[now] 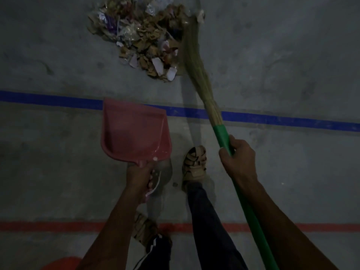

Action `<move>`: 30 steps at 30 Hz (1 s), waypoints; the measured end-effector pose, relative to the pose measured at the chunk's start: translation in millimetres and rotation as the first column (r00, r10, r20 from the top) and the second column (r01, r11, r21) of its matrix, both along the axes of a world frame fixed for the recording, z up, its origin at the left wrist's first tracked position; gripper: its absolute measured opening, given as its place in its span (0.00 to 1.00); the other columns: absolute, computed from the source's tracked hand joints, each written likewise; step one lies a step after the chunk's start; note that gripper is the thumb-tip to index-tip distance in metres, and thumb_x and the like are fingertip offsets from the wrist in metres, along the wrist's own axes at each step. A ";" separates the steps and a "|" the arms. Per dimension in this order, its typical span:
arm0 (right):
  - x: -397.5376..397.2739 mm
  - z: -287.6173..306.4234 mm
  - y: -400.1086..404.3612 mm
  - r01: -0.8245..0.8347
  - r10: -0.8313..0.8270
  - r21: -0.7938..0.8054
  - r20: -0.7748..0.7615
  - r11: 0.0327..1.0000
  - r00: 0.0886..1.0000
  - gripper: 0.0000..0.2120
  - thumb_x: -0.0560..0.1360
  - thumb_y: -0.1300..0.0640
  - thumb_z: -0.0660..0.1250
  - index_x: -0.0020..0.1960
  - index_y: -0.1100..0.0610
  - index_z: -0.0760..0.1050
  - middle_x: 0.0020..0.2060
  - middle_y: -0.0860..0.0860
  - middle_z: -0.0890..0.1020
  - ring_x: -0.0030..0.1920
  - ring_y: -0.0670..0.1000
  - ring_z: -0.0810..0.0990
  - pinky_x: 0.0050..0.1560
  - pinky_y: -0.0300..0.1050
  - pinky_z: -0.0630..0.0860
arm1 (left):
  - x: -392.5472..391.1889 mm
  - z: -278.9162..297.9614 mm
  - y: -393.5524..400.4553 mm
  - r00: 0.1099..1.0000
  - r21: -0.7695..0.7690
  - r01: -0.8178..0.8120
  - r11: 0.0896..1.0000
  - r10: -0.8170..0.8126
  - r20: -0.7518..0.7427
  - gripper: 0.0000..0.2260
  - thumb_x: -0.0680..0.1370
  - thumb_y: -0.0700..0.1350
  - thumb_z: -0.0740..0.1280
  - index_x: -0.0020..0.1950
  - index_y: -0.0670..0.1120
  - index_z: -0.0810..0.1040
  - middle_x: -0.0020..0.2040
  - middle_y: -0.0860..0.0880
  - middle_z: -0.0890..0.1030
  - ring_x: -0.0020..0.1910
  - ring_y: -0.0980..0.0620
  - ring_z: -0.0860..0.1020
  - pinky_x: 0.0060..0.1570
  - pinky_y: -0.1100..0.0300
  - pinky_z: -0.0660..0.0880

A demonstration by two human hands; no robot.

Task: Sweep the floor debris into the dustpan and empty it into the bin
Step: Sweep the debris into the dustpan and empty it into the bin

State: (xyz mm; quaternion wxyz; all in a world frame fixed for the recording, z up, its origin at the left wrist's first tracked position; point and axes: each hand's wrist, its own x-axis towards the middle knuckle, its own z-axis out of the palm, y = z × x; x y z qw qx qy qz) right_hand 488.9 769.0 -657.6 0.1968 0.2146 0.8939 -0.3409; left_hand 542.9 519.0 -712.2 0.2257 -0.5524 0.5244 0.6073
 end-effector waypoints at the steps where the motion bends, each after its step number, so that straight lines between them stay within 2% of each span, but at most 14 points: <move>1: -1.7 1.9 9.3 -0.023 0.023 0.038 -0.002 0.999 1.000 0.22 0.75 0.62 0.68 0.67 0.68 0.73 0.49 0.61 0.79 0.45 0.55 0.78 0.42 0.45 0.74 | -5.3 -0.6 -0.6 1.000 0.007 -0.002 1.000 0.002 -0.007 0.13 0.78 0.42 0.73 0.50 0.40 0.70 0.21 0.46 0.67 0.14 0.53 0.63 0.21 0.68 0.63; 3: -6.6 3.1 25.5 -0.051 0.053 0.094 -0.017 0.994 0.998 0.25 0.75 0.60 0.69 0.71 0.64 0.71 0.53 0.58 0.78 0.47 0.49 0.75 0.46 0.40 0.69 | -15.6 -2.9 -1.8 1.000 -0.011 0.016 1.000 -0.016 0.011 0.13 0.78 0.42 0.73 0.50 0.40 0.69 0.20 0.48 0.67 0.14 0.53 0.62 0.20 0.69 0.61; 6: -21.9 -1.3 41.8 -0.047 0.053 0.142 -0.036 0.989 0.998 0.27 0.75 0.60 0.70 0.73 0.61 0.69 0.55 0.57 0.77 0.47 0.48 0.73 0.47 0.40 0.68 | -33.1 -6.9 -2.9 0.999 0.005 0.045 0.999 -0.045 0.028 0.12 0.79 0.42 0.72 0.49 0.39 0.70 0.20 0.49 0.66 0.14 0.55 0.62 0.19 0.71 0.60; 11: -61.7 -30.5 56.2 -0.095 0.118 0.213 -0.094 0.972 0.989 0.27 0.74 0.59 0.69 0.73 0.59 0.71 0.55 0.56 0.77 0.47 0.53 0.77 0.44 0.41 0.68 | -64.7 -17.1 -10.9 0.976 0.028 0.159 0.987 -0.162 0.147 0.17 0.78 0.46 0.74 0.36 0.41 0.71 0.22 0.49 0.67 0.15 0.55 0.62 0.19 0.70 0.60; 14: -94.5 -54.1 57.3 -0.114 0.154 0.251 -0.150 0.961 0.977 0.27 0.74 0.60 0.68 0.73 0.60 0.69 0.58 0.58 0.75 0.49 0.55 0.77 0.43 0.43 0.71 | -92.4 -21.5 -15.8 0.955 0.041 0.216 0.976 -0.220 0.200 0.17 0.77 0.48 0.75 0.35 0.42 0.73 0.22 0.50 0.68 0.16 0.56 0.62 0.19 0.69 0.61; 18: -148.6 -86.5 53.7 -0.104 0.163 0.290 -0.187 0.951 0.969 0.26 0.76 0.60 0.67 0.73 0.60 0.68 0.62 0.57 0.73 0.49 0.57 0.79 0.42 0.48 0.75 | -130.3 -38.5 -20.6 0.943 0.054 0.266 0.962 -0.271 0.193 0.16 0.77 0.48 0.74 0.36 0.42 0.73 0.21 0.51 0.68 0.16 0.57 0.62 0.18 0.69 0.60; 21: -186.7 -116.8 53.9 -0.115 0.180 0.370 -0.145 0.922 0.973 0.25 0.77 0.59 0.65 0.73 0.58 0.67 0.64 0.56 0.70 0.47 0.58 0.79 0.41 0.51 0.78 | -155.5 -63.2 -22.8 0.938 0.058 0.294 0.954 -0.300 0.176 0.15 0.78 0.47 0.73 0.37 0.42 0.74 0.21 0.52 0.71 0.16 0.59 0.62 0.17 0.69 0.59; 25: -226.9 -157.0 48.8 -0.210 0.229 0.418 0.004 0.884 0.973 0.23 0.76 0.58 0.67 0.69 0.58 0.69 0.65 0.54 0.70 0.47 0.59 0.79 0.38 0.48 0.72 | -177.2 -93.6 -31.4 0.928 0.073 0.336 0.939 -0.344 0.144 0.15 0.79 0.48 0.72 0.37 0.42 0.73 0.20 0.53 0.70 0.16 0.60 0.62 0.17 0.69 0.59; 27: -231.6 -173.9 46.5 -0.223 0.226 0.412 0.044 0.883 0.973 0.22 0.75 0.58 0.68 0.67 0.59 0.71 0.65 0.54 0.70 0.48 0.60 0.79 0.40 0.49 0.74 | -183.9 -108.6 -37.9 0.925 0.111 0.337 0.935 -0.351 0.143 0.16 0.79 0.50 0.72 0.38 0.42 0.72 0.20 0.53 0.69 0.16 0.59 0.62 0.16 0.69 0.58; 30: -222.7 -195.0 41.3 -0.218 0.220 0.392 0.043 0.894 0.975 0.21 0.75 0.59 0.68 0.67 0.60 0.72 0.65 0.54 0.70 0.48 0.59 0.78 0.41 0.46 0.68 | -187.9 -125.0 -49.4 0.924 0.190 0.303 0.934 -0.337 0.180 0.18 0.78 0.55 0.71 0.37 0.43 0.72 0.22 0.52 0.67 0.16 0.59 0.61 0.16 0.68 0.58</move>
